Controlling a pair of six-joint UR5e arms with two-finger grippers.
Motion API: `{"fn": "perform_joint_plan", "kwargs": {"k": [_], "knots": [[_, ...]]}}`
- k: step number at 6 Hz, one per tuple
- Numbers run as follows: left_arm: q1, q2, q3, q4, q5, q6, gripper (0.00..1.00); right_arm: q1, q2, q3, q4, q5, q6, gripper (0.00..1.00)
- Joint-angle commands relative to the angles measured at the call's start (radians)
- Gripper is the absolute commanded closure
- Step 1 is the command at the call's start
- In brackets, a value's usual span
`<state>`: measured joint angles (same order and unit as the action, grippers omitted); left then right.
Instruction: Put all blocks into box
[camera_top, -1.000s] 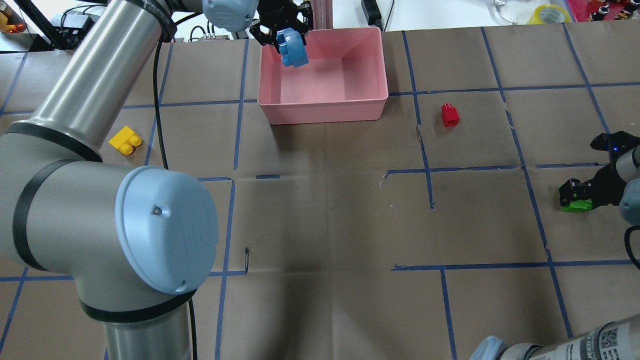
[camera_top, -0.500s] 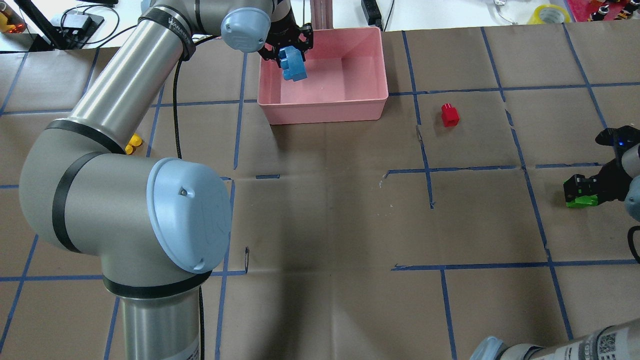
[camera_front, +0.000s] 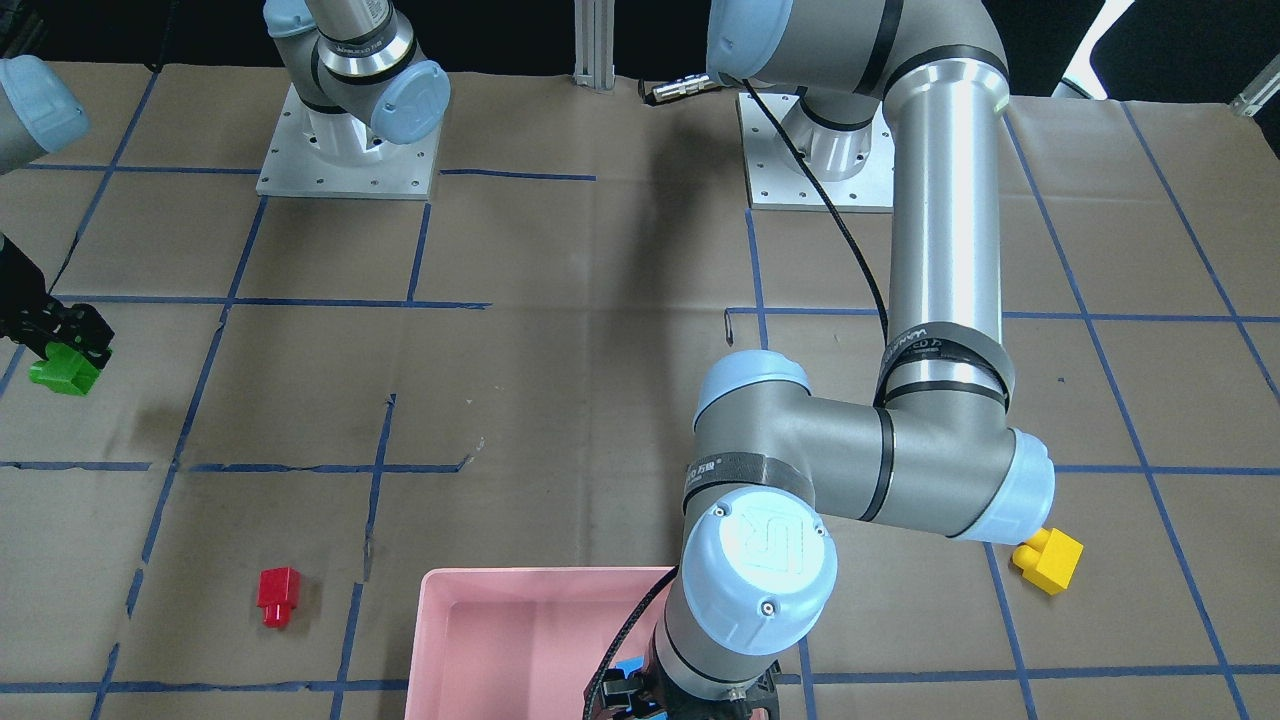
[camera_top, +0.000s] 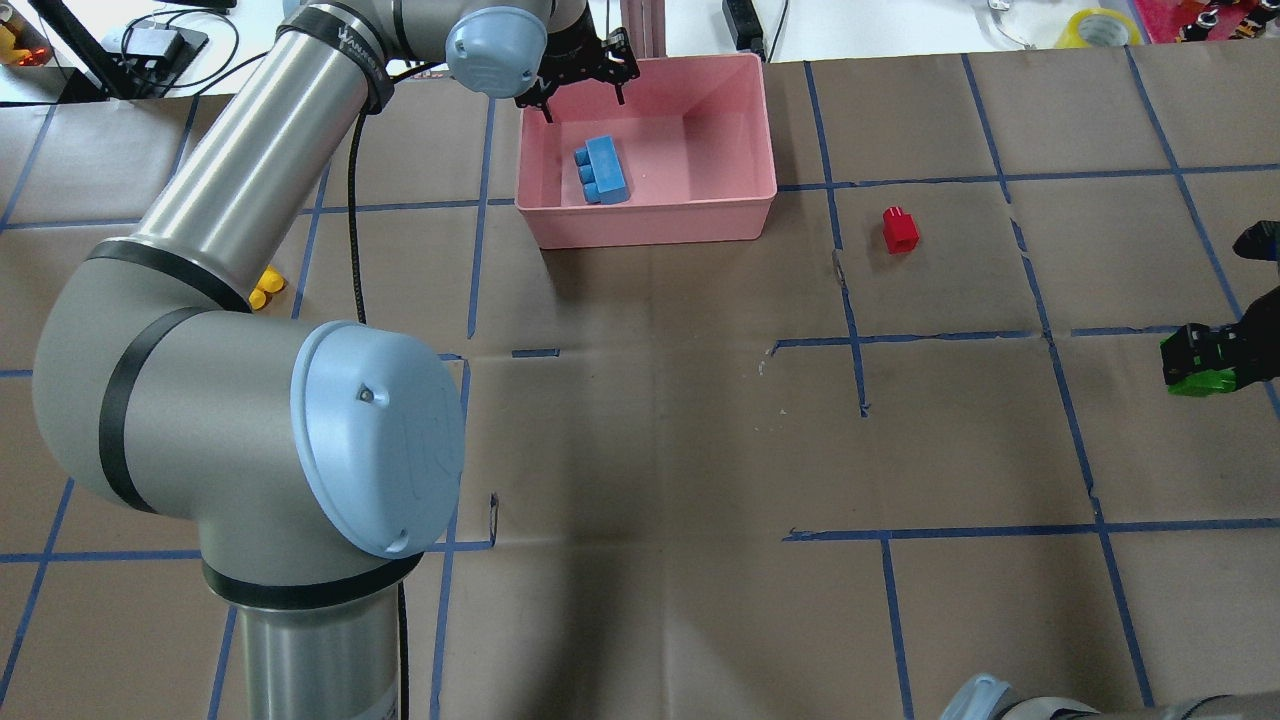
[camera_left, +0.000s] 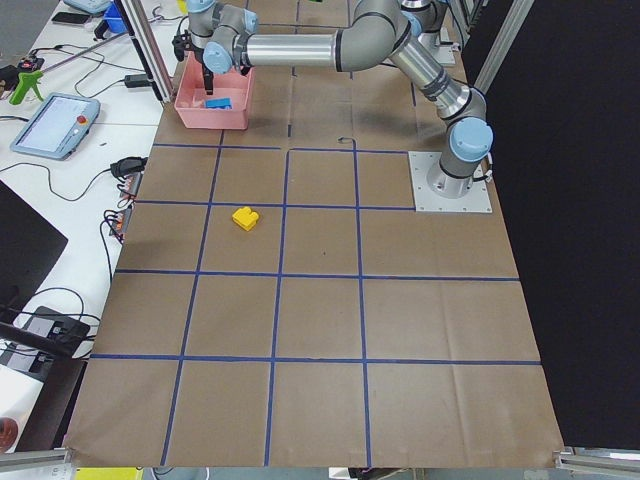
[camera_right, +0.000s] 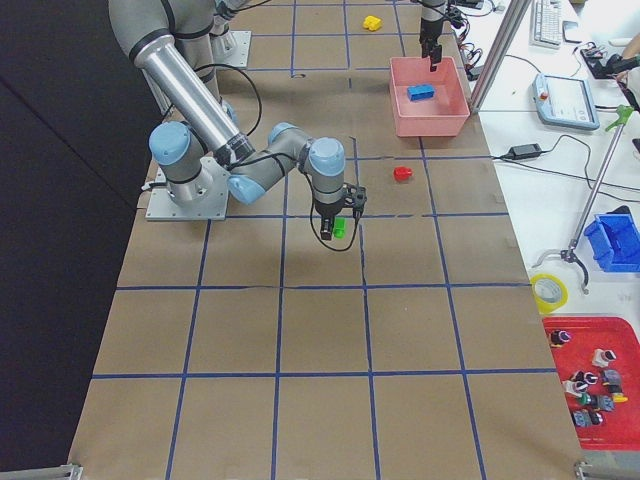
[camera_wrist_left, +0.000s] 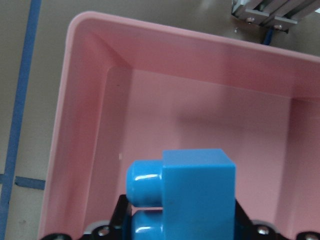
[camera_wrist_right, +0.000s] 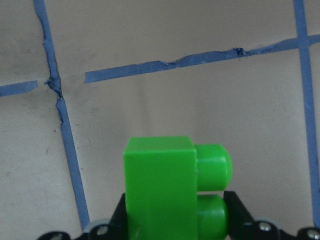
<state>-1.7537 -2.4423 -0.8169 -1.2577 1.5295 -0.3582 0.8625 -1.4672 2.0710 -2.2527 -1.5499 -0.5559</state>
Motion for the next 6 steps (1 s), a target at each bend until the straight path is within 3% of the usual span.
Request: {"fn": "perform_joint_plan", "kwargs": {"k": [1,2,4,5,6], "knots": [[0.000,0.122,-0.002,-0.075,-0.008,0.011,0.00,0.063,-0.105,-0.093,0.114,0.008,-0.016,0.97],[0.011,0.203,-0.011,-0.157,-0.006,0.042,0.00,0.163,-0.105,-0.171,0.145,0.030,-0.004,0.97],[0.075,0.255,-0.024,-0.235,0.001,0.186,0.00,0.348,-0.076,-0.248,0.142,0.191,0.174,0.97],[0.176,0.258,-0.042,-0.255,0.000,0.350,0.00,0.466,-0.026,-0.308,0.137,0.235,0.280,0.97],[0.277,0.267,-0.063,-0.255,-0.002,0.498,0.00,0.592,0.066,-0.427,0.134,0.238,0.379,0.97]]}}
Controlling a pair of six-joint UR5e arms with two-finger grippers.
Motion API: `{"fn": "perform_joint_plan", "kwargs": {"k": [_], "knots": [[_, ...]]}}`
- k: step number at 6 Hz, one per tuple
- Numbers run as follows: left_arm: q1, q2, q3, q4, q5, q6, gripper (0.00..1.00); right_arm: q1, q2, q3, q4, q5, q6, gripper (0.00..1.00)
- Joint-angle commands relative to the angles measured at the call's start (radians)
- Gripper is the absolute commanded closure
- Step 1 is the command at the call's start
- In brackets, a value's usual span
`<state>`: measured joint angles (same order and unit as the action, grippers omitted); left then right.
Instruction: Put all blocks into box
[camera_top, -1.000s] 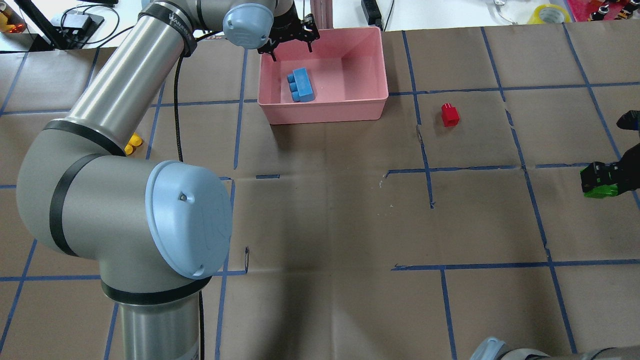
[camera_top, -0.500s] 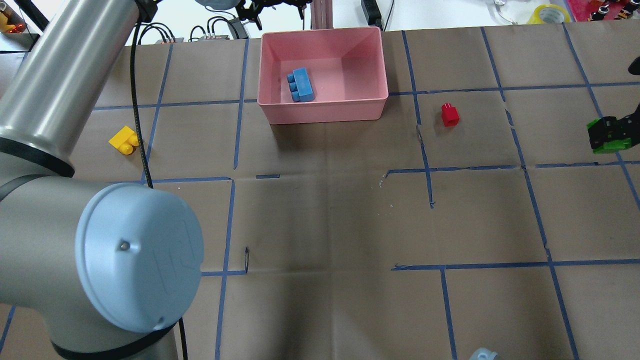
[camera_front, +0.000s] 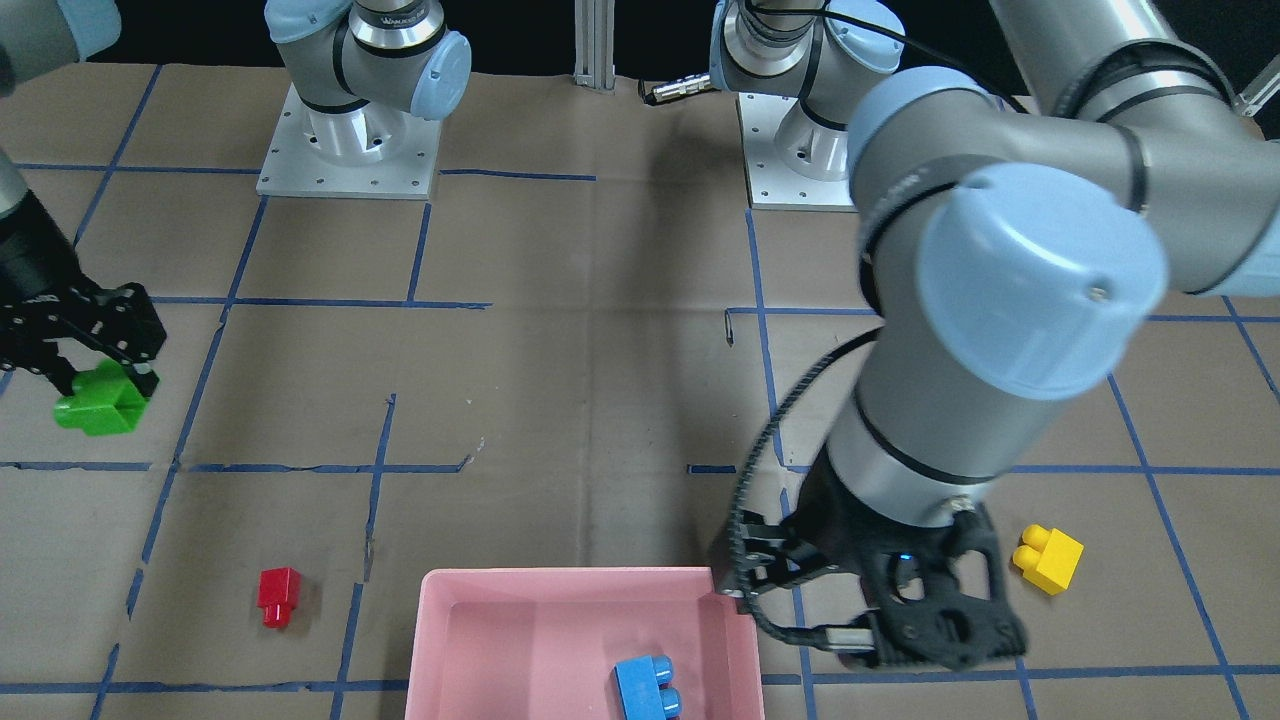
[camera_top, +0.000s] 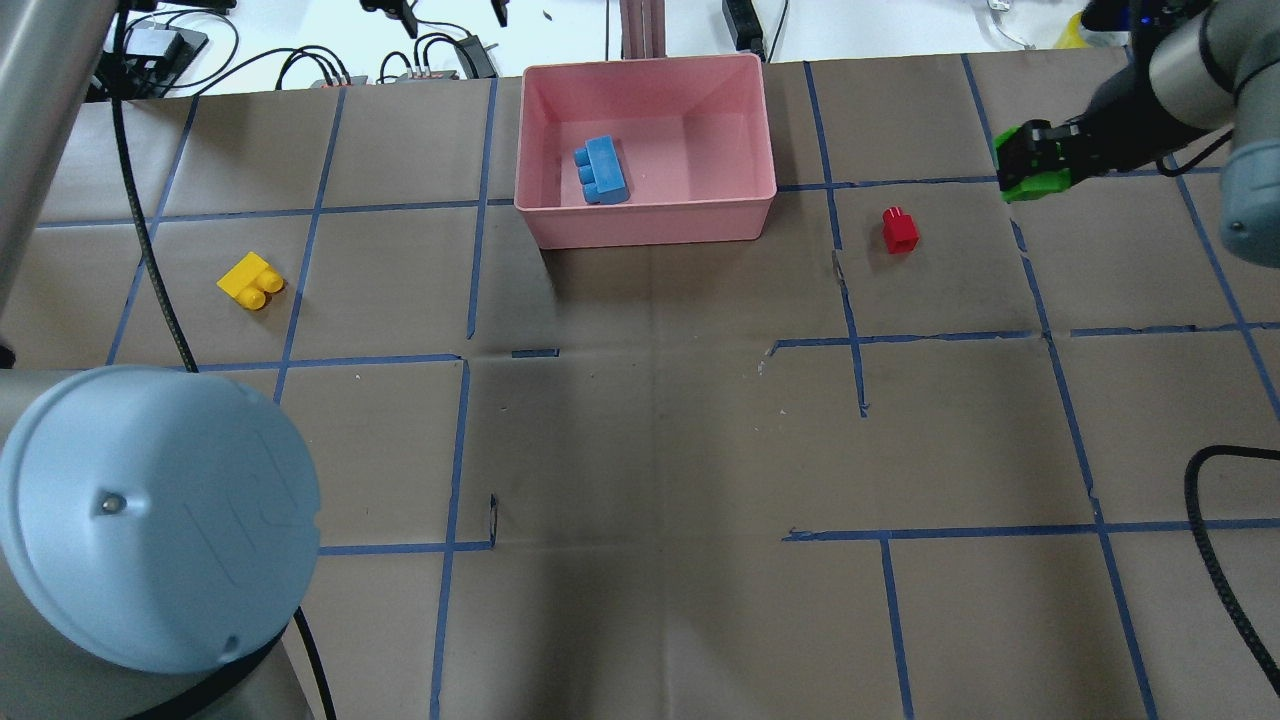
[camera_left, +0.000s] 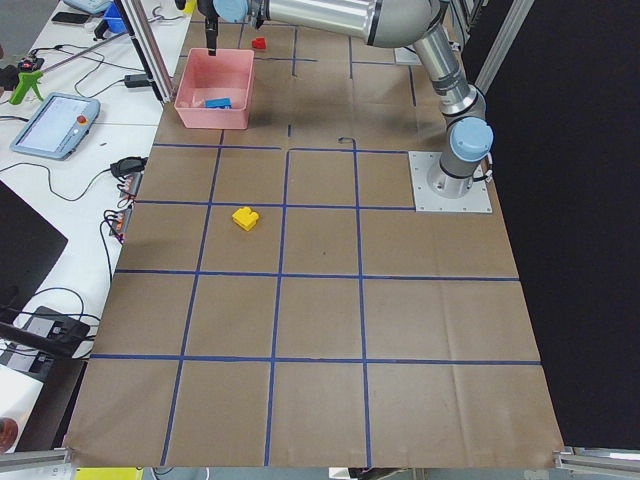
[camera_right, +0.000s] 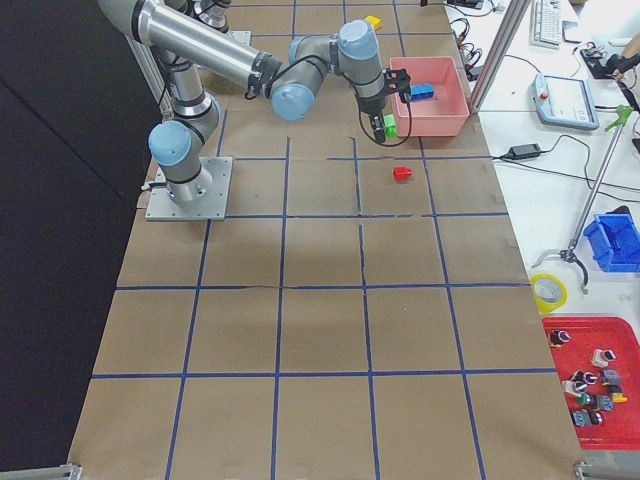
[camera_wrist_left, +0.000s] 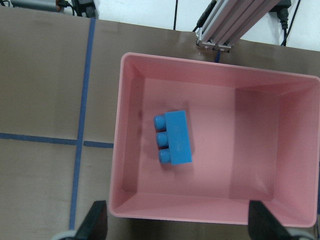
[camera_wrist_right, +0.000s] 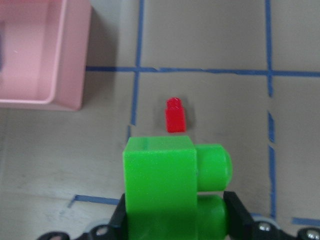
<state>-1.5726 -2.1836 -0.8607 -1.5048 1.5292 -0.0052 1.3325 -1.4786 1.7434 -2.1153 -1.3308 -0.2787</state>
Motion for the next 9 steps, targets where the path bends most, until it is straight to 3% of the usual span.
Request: {"fn": "perform_joint_plan", "kwargs": {"k": [1,3,4,5,6,7,8,9], "knots": [[0.193,0.019,-0.055,-0.009,-0.001,0.316,0.00,0.217,0.210,-0.265,-0.003,0.048,0.187,0.97],[0.383,0.028,-0.105,-0.011,0.000,0.677,0.00,0.363,0.514,-0.597,-0.009,0.099,0.329,0.97],[0.435,0.028,-0.132,-0.014,0.002,0.879,0.00,0.393,0.602,-0.693,-0.009,0.094,0.341,0.96],[0.439,0.030,-0.176,-0.015,0.006,1.062,0.00,0.407,0.619,-0.694,-0.009,0.094,0.354,0.96],[0.433,0.048,-0.239,0.000,0.003,1.099,0.01,0.407,0.623,-0.688,-0.003,0.093,0.360,0.95],[0.431,0.059,-0.320,0.036,0.000,1.087,0.01,0.409,0.617,-0.677,-0.005,0.093,0.363,0.70],[0.431,0.058,-0.409,0.166,0.002,1.090,0.01,0.409,0.618,-0.685,-0.017,0.087,0.362,0.01],[0.433,0.047,-0.499,0.273,0.002,1.085,0.01,0.409,0.617,-0.690,-0.006,0.088,0.358,0.01]]}}
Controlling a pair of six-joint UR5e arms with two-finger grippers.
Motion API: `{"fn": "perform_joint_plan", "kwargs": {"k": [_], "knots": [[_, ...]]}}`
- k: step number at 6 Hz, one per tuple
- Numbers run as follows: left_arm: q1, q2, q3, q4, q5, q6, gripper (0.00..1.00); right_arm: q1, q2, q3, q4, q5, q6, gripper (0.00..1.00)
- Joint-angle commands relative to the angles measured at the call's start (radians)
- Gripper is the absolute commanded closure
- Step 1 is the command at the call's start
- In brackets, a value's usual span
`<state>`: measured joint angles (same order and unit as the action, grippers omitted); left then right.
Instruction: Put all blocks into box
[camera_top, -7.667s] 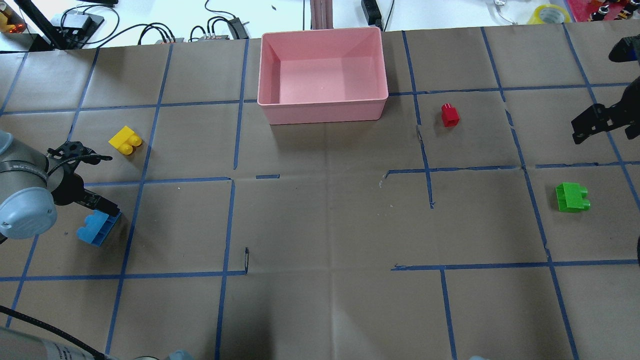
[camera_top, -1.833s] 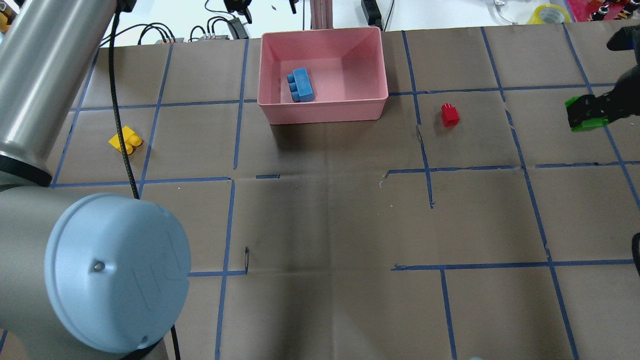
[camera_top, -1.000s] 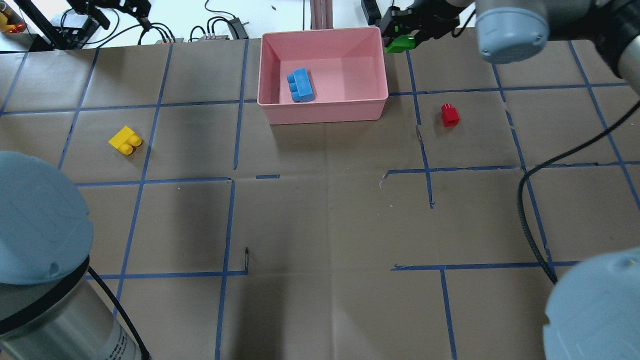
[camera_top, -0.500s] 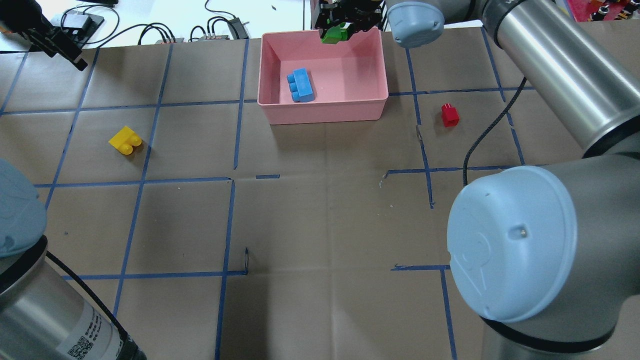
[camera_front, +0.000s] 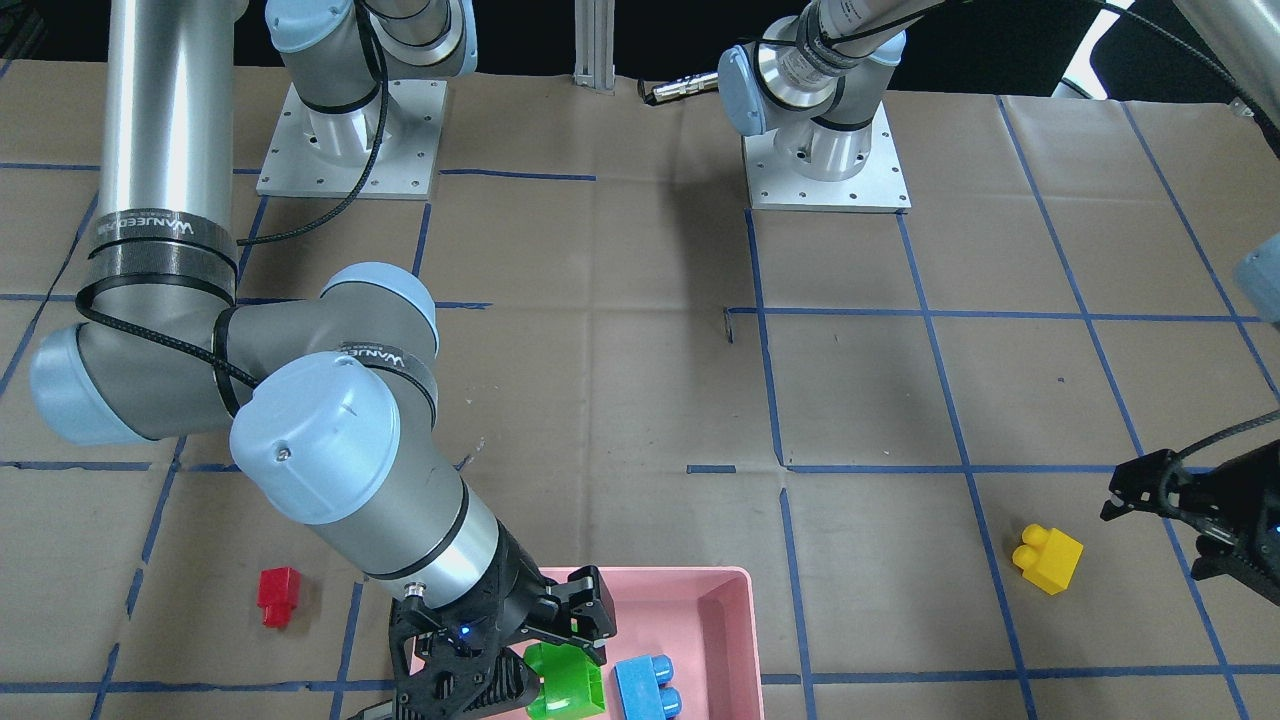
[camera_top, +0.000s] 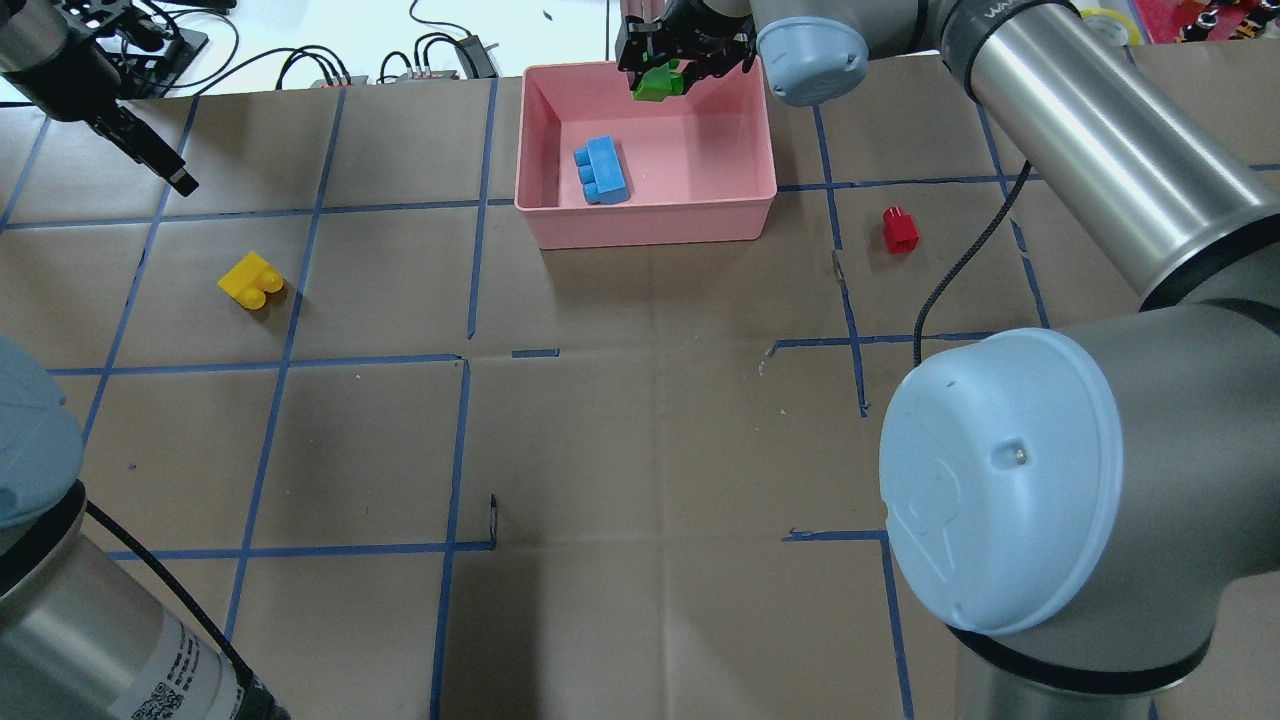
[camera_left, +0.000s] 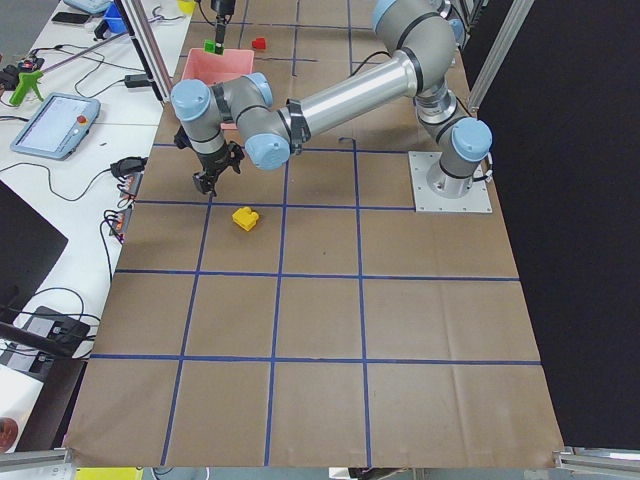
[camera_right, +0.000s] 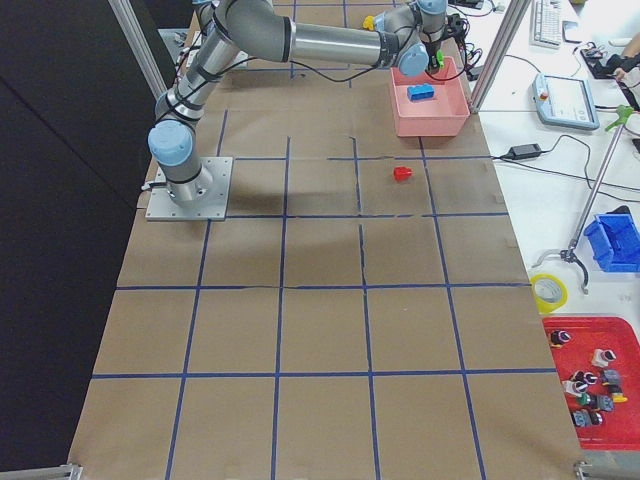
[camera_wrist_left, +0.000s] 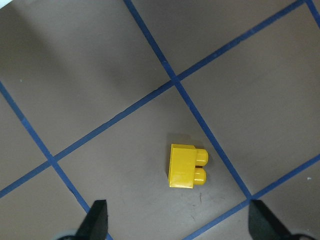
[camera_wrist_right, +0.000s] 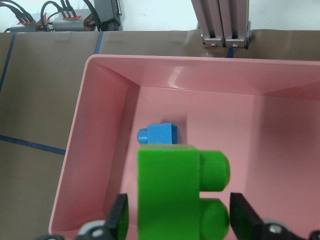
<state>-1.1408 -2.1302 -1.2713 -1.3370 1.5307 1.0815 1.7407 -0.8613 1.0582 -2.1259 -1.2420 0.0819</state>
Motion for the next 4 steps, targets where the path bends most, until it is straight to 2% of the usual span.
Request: {"fn": "perform_joint_plan", "kwargs": {"k": [1,2,4], "knots": [[0.003,-0.017,-0.194,0.239,0.000,-0.009,0.01,0.000,-0.001,-0.006,0.006,0.001,-0.004,0.00],[0.004,-0.016,-0.273,0.337,0.000,-0.009,0.01,-0.004,-0.021,0.014,0.010,-0.020,-0.016,0.01],[0.012,-0.028,-0.292,0.363,-0.001,-0.003,0.01,-0.077,-0.146,0.043,0.181,-0.191,-0.077,0.01]]}}
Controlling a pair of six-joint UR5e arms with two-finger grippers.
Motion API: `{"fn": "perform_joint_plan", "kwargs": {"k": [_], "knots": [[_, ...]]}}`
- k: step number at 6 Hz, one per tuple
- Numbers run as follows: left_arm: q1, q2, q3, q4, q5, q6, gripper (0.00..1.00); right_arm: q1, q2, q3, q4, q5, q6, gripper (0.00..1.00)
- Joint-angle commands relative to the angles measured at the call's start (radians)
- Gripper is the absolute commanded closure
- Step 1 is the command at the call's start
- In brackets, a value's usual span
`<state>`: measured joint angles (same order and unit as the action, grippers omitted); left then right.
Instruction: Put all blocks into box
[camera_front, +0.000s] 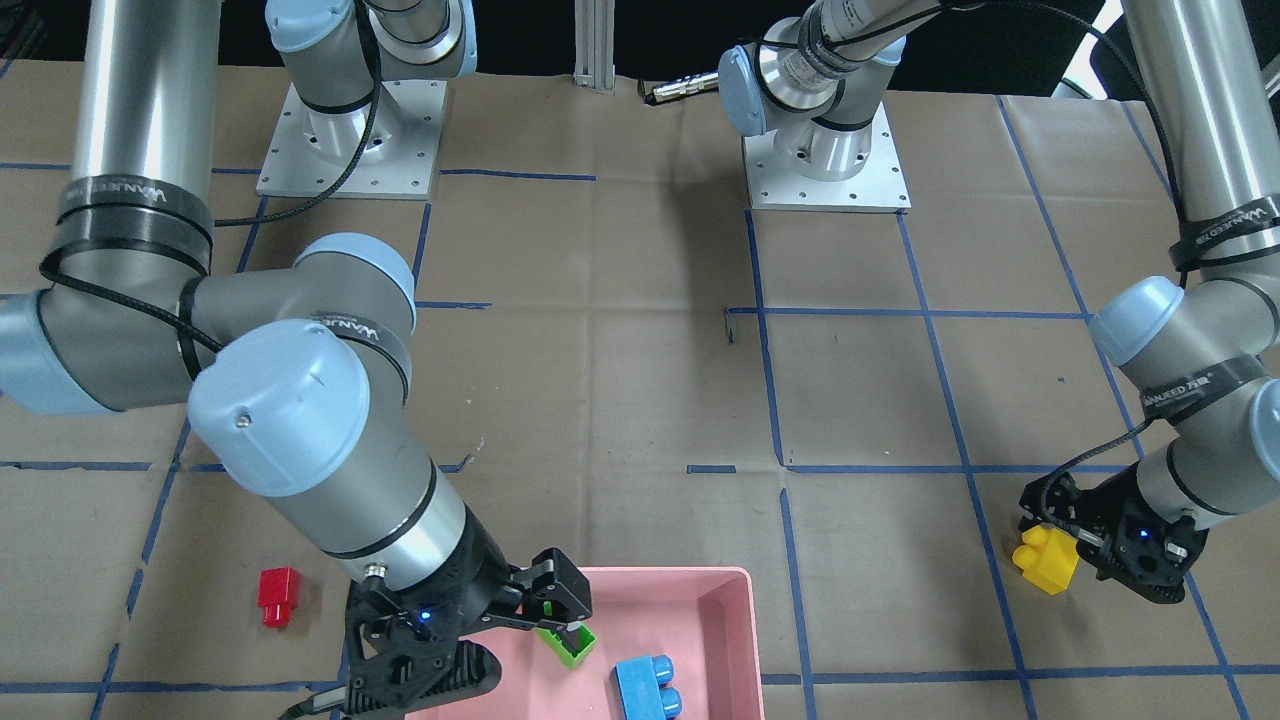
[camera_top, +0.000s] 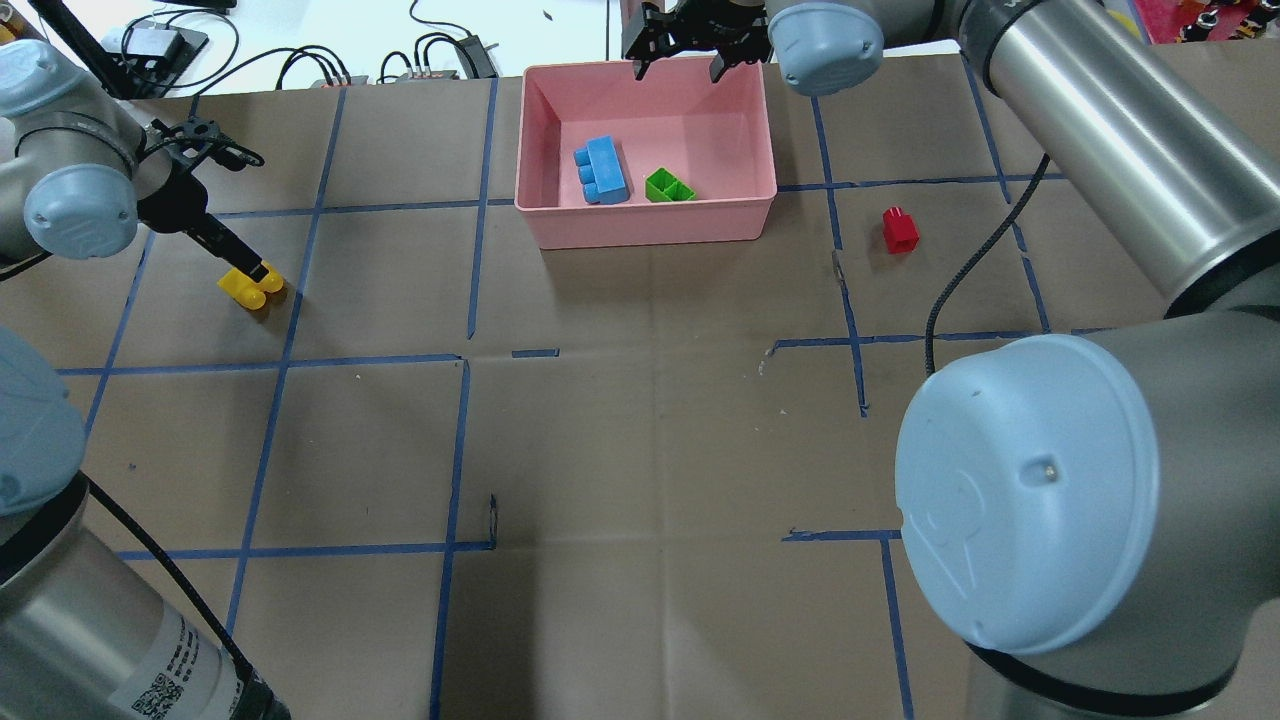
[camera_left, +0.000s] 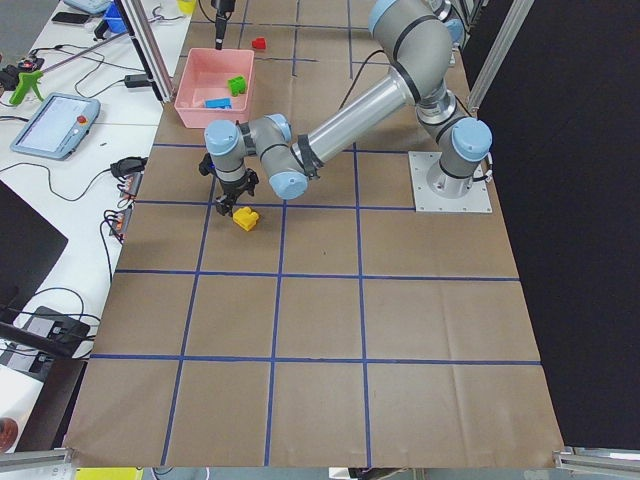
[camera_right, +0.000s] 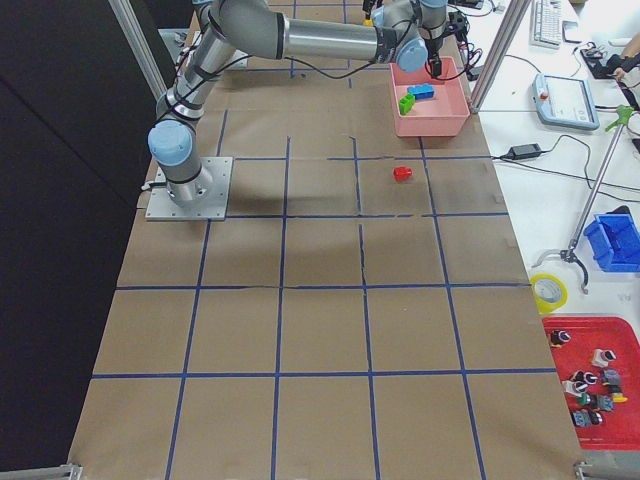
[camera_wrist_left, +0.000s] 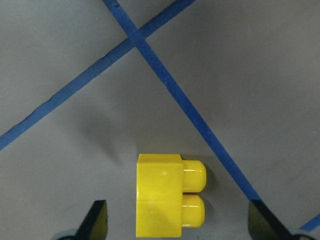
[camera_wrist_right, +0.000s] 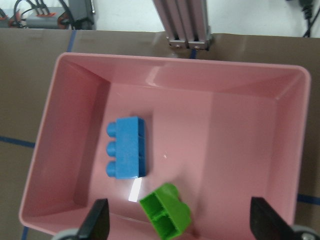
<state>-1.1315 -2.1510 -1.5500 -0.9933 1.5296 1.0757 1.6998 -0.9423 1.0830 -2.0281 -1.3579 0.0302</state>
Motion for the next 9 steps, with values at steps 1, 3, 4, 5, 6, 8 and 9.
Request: {"fn": "perform_joint_plan", "kwargs": {"k": [1,3,4,5,6,8,9], "knots": [[0.003,-0.036,-0.007,0.074,0.001,0.010,0.01,-0.089,-0.146,0.064,0.188,-0.092,-0.050,0.01],[0.003,-0.050,-0.019,0.084,0.000,0.010,0.01,-0.217,-0.252,0.220,0.215,-0.144,-0.222,0.01],[0.003,-0.061,-0.021,0.082,0.000,0.010,0.01,-0.256,-0.251,0.335,0.150,-0.136,-0.261,0.01],[0.003,-0.069,-0.019,0.081,0.003,0.006,0.07,-0.270,-0.236,0.422,-0.055,-0.133,-0.294,0.01],[0.003,-0.069,-0.018,0.076,0.004,-0.002,0.24,-0.270,-0.208,0.478,-0.099,-0.124,-0.286,0.05],[0.003,-0.067,-0.003,0.065,0.007,-0.003,0.66,-0.269,-0.117,0.535,-0.289,-0.104,-0.282,0.03],[0.003,-0.050,0.020,0.033,0.007,-0.005,0.79,-0.269,-0.093,0.569,-0.337,-0.104,-0.280,0.03]]}}
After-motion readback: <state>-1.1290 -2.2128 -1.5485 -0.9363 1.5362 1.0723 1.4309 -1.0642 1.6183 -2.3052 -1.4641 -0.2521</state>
